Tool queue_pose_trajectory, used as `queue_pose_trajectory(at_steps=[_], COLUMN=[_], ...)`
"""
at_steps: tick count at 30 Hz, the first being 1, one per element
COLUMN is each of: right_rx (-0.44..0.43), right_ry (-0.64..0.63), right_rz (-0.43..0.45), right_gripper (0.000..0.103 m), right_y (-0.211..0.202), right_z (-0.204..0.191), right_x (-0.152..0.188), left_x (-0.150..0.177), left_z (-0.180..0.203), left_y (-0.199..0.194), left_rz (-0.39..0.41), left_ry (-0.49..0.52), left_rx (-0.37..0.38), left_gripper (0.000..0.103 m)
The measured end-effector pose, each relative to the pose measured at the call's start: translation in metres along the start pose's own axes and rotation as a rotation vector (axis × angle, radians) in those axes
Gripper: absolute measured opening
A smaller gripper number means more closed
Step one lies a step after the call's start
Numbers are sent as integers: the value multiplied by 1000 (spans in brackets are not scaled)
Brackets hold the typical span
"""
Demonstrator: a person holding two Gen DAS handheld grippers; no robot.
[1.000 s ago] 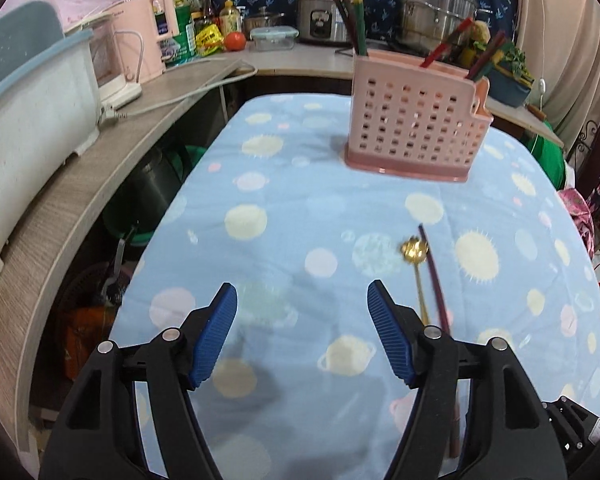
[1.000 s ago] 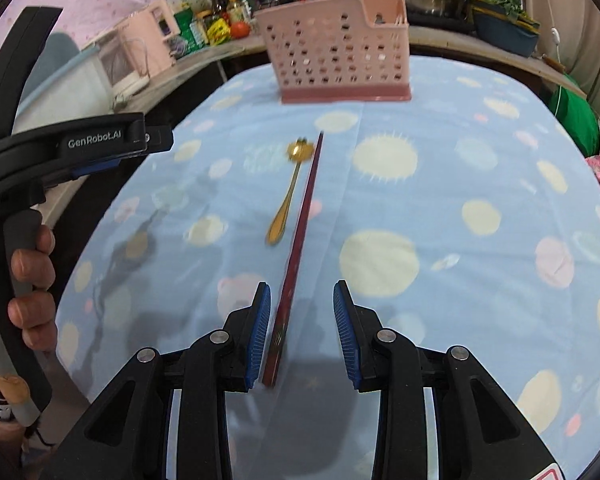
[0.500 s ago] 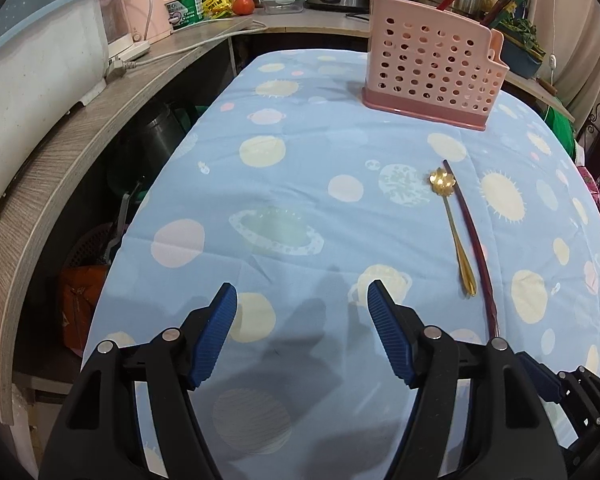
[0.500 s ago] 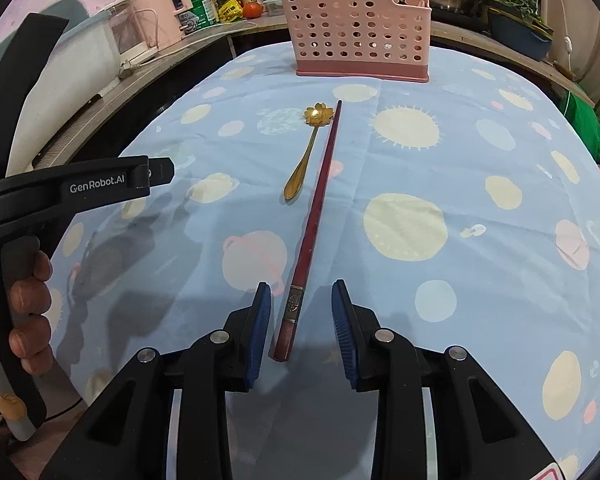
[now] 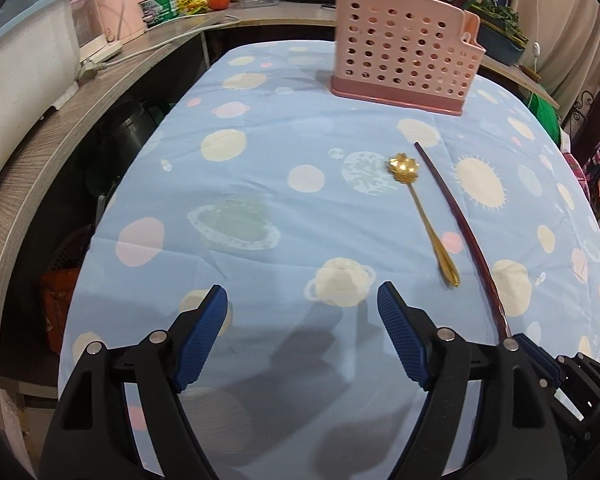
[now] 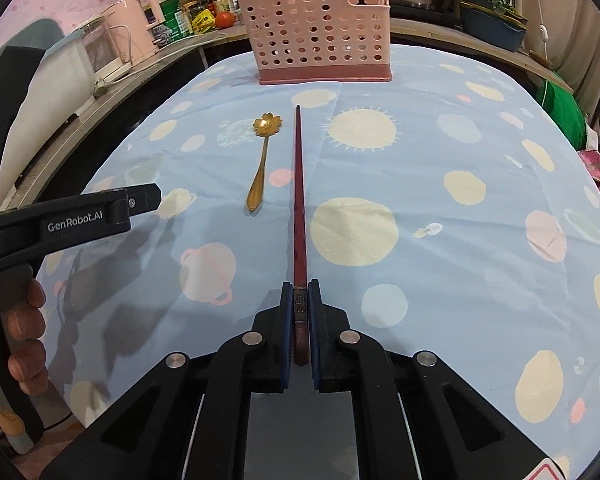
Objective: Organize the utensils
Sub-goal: 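Grasp the last red chopstick with the right tool while the left tool grasps the gold spoon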
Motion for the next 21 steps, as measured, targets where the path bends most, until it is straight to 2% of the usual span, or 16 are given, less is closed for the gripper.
queue_pose_trajectory(at_steps=[11,16,18,21], right_rx=[4,-9,-12,-17], right_ry=[73,93,95,98], right_rz=[49,48,47,46], right_gripper=[7,7,7,7], right_y=[-17,-17,-17,-16], right_z=[29,32,32,33], right_x=[-18,-17,-17,-17], left_x=[-7,-7,-8,-8], left_z=[57,76,80,82], left_y=[8,15,15,13], left_rz=[-61,-79,-65,-47], left_ry=[8,12,21,38], left_rx=[132,145,133,126], left_gripper=[76,76,73,55])
Point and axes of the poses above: each gripper's, at about its wrist camera, not at the fingertips, and y roughly the way its jaws point, z to its right, x to its underside, the point moved 10 cm from there along y, roughly the way its jaws point, and after that the axes turned 14 degrees about -x, right-handed, at the moved point
